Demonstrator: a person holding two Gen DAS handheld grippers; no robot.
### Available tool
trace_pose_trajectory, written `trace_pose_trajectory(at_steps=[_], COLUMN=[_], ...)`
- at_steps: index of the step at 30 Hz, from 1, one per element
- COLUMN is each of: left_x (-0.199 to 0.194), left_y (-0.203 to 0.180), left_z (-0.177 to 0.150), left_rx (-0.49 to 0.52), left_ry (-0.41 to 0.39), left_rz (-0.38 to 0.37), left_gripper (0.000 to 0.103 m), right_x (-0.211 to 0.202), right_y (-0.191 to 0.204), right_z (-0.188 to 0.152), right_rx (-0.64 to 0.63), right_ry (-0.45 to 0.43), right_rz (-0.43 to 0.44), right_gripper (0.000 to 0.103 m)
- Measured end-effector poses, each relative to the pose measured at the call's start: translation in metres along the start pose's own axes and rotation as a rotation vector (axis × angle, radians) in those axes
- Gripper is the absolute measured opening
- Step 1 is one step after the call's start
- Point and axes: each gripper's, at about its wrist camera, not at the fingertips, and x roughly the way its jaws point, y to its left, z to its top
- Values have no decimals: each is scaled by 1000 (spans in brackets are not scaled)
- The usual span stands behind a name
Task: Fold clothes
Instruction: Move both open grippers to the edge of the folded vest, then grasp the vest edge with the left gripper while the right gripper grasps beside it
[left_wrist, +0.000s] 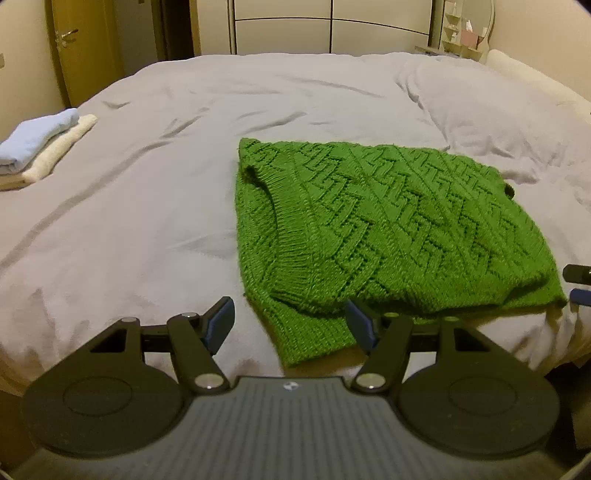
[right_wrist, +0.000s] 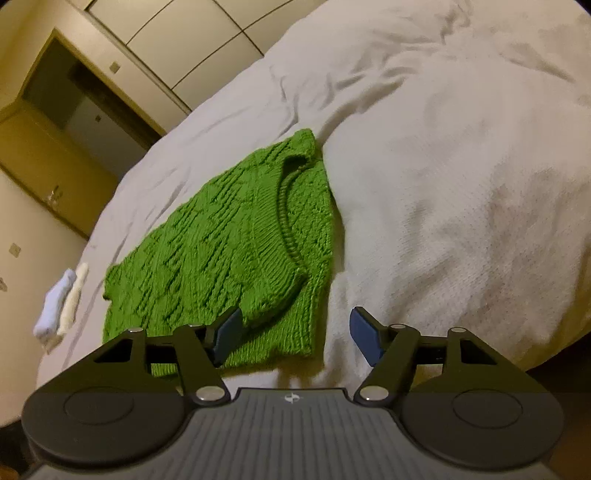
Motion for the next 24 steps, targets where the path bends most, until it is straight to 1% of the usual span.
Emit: trace_pose_trajectory(at_steps=[5,7,11,12,13,15,20,23,24], left_x=[10,15,26,29,31,37,52,61,62], left_y=[-4,-5,-4,-4,-3,-2,-1,1,1], left_z=[5,8,13,14,15,16,16,15,15], left_rx=[3,0,-11,-14,-17,-23,-26,-26,-24], left_ry=[-3,-5,-11,-13,-14,-15,-8,5,4], left_rz=[-32,-44,-80,-88,-99,-122,-155,-157,-158], left_gripper=[61,57,55,51,42,32,32,33,33], right_x=[9,14,24,28,31,39,55,58,59], right_y=[-18,-27,-37,-37,-37,-36,-35,-32,-31], right_z=[7,10,14,15,15,15,12,12,12], right_rx=[103,152,214,219,218,225,262,253,252], right_ry=[-5,-6,2,5,10,19,21,20,20], right_rz=[59,86,132,140,145,159,203,189,185], right_gripper=[62,61,59,56,54,50,48,42,38])
